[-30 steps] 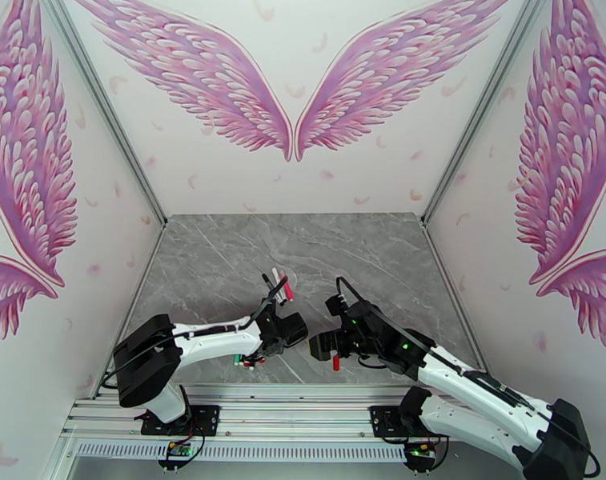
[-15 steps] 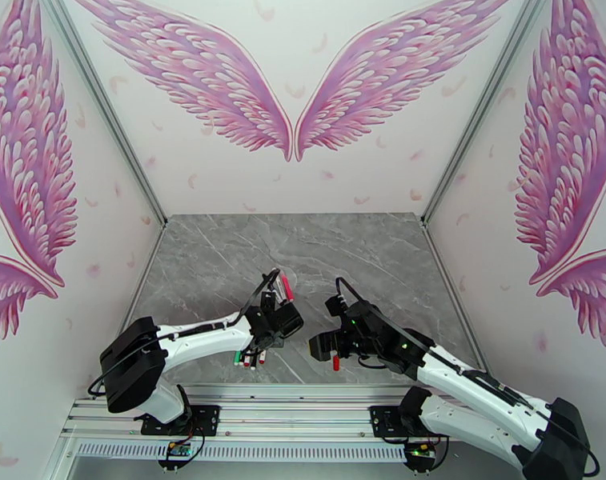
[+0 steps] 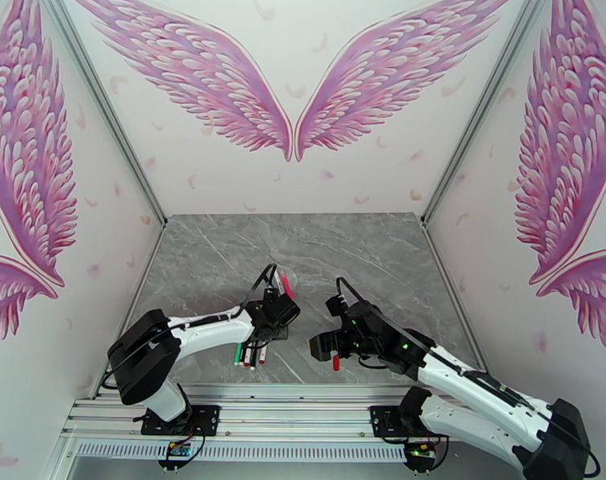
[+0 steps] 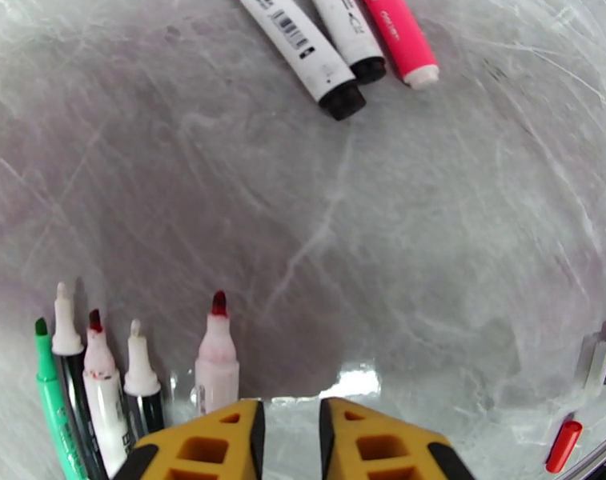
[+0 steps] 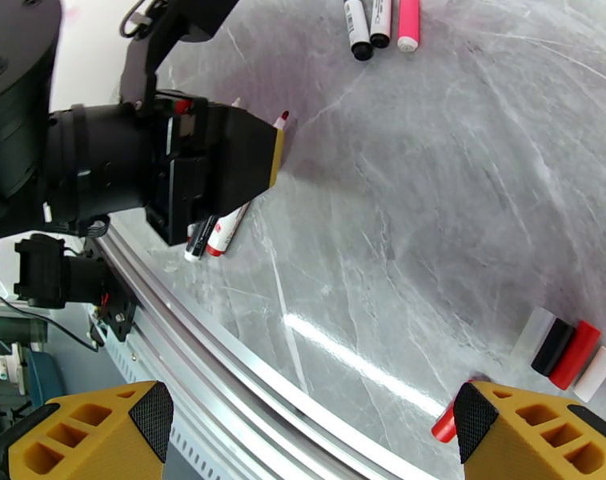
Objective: Open the pen caps
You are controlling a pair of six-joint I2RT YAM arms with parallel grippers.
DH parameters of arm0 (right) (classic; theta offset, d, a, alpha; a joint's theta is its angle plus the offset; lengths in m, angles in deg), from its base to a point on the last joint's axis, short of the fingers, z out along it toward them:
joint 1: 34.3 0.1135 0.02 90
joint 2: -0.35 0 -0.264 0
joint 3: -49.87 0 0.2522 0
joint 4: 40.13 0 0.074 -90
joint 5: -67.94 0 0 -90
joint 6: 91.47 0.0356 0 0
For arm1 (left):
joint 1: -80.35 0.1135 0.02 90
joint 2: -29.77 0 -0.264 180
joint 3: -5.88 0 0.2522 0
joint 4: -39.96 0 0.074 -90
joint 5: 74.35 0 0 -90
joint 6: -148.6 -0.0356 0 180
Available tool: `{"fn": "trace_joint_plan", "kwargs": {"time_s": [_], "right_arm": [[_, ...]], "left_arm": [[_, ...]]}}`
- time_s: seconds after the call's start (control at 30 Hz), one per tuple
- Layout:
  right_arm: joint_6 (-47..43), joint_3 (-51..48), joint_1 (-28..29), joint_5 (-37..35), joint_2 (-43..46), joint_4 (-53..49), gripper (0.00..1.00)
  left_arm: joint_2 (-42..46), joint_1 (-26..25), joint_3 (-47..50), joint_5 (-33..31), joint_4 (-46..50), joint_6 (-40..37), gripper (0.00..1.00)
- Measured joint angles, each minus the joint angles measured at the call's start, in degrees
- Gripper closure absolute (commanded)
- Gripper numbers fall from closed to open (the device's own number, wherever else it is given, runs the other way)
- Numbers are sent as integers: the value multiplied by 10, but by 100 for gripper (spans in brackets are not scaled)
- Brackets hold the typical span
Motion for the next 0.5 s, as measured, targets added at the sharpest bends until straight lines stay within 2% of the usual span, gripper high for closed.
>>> {"fn": "trace_joint_plan", "kwargs": {"time_s": [0.5], "right_arm": [[2, -1, 0, -6, 8, 0, 1]], "left_arm": [[-18, 3, 27, 21, -26, 1, 74]]}}
